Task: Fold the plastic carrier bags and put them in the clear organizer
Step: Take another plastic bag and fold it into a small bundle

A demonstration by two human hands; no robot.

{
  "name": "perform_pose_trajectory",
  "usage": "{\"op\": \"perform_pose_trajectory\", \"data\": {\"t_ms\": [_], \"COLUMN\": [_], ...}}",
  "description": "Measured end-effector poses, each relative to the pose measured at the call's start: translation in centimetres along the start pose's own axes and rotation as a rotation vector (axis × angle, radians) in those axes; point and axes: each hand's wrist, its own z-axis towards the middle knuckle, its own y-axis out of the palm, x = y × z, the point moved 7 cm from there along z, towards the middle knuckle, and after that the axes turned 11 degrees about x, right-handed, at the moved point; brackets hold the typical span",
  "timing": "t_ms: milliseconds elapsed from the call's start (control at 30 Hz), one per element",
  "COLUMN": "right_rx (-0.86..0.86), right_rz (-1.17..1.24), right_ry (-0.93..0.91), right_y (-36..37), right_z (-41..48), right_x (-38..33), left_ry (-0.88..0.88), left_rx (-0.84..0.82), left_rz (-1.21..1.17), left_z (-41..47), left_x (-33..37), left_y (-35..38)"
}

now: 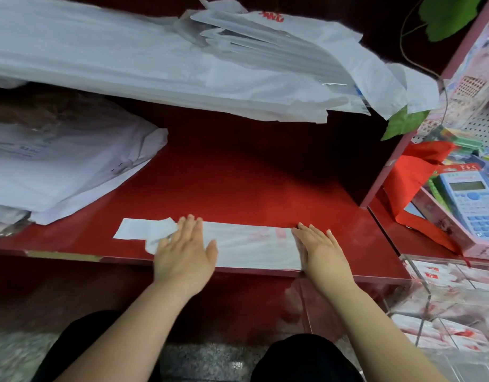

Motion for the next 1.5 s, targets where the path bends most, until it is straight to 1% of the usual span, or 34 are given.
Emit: {"op": "perform_pose_trajectory", "data": {"t_ms": [67,133,267,400,467,500,567,633,700,767,800,833,867,933,967,1067,1133,1267,1367,1433,1500], "right_rx": [-0.003,0.008,0.043,0.404,0.487,0.489,0.396,0.339,0.256,0.085,0.003,-0.097,-0.162,-0.209,-0.188,0.089,0.217,0.409,0.478,0.473,0.420], "right_rz": [0.001,0.003,-0.040,-0.080,-0.022,0.000,-0.032,-0.073,-0.122,-0.164,-0.171,-0.156,-0.125,-0.117,-0.102,-0.087,-0.071,0.090,0.246,0.345,0.449], "right_ry": [0.010,0.011,0.015,-0.086,-0.204,-0.291,-0.427,-0.466,-0.404,-0.333,-0.332,-0.316,-0.282,-0.266,-0.276,-0.450,-0.567,-0.563,-0.485,-0.452,-0.407], "right_y": [0.0,0.1,0.0,-2.5,-3.5,-3.7,-3.1,-2.0,-1.1,-0.5,-0.1,0.5,0.7,0.7,0.3,-0.9,-0.4,0.0,-0.4,-0.4,-0.2], "right_z": [0.0,0.0,0.1,-0.5,-1.7,-2.4,-3.5,-3.8,-3.1,-1.8,-1.3,-0.9,-0.5,0.2,0.3,-1.1,-3.1,-4.5,-4.2,-4.2,-4.2], "right_x": [-0.2,-0.1,-0.3,-1.4,-3.5,-5.0,-7.7,-8.5,-7.6,-6.7,-6.6,-6.2,-5.8,-5.8,-6.4,-9.3,-11.2,-11.7,-9.8,-8.4,-6.9], "left_ry": [-0.070,-0.104,-0.104,-0.053,-0.010,0.004,0.118,0.201,0.261,0.316,0.339,0.369,0.394,0.458,0.498,0.613,0.679,0.778,0.846,0.845,0.818], "left_rx": [0.041,0.056,0.090,0.107,0.088,0.098,0.156,0.215,0.345,0.518,0.574,0.611,0.634,0.678,0.703,0.747,0.737,0.670,0.587,0.526,0.464], "left_rz": [0.033,0.053,0.050,0.043,0.030,0.018,0.026,0.009,-0.039,-0.097,-0.126,-0.154,-0.181,-0.204,-0.202,-0.203,-0.206,-0.226,-0.310,-0.372,-0.345], "left_z": [-0.3,-0.5,-0.5,-0.9,-1.4,-1.6,-2.0,-2.7,-3.3,-3.8,-3.9,-3.9,-3.9,-4.1,-4.2,-5.2,-5.9,-7.1,-8.4,-8.4,-7.7], "left_x": [-3.3,-5.2,-5.8,-5.6,-5.9,-6.3,-7.1,-8.2,-9.2,-9.8,-9.9,-9.8,-9.7,-8.9,-8.3,-5.9,-4.4,-2.6,-2.2,-2.6,-2.9], "left_y": [-0.7,-1.1,-1.1,-1.2,-1.3,-1.3,-1.5,-2.0,-2.7,-4.0,-4.5,-4.9,-5.2,-5.4,-5.4,-5.2,-5.0,-4.5,-3.9,-3.4,-2.8]}}
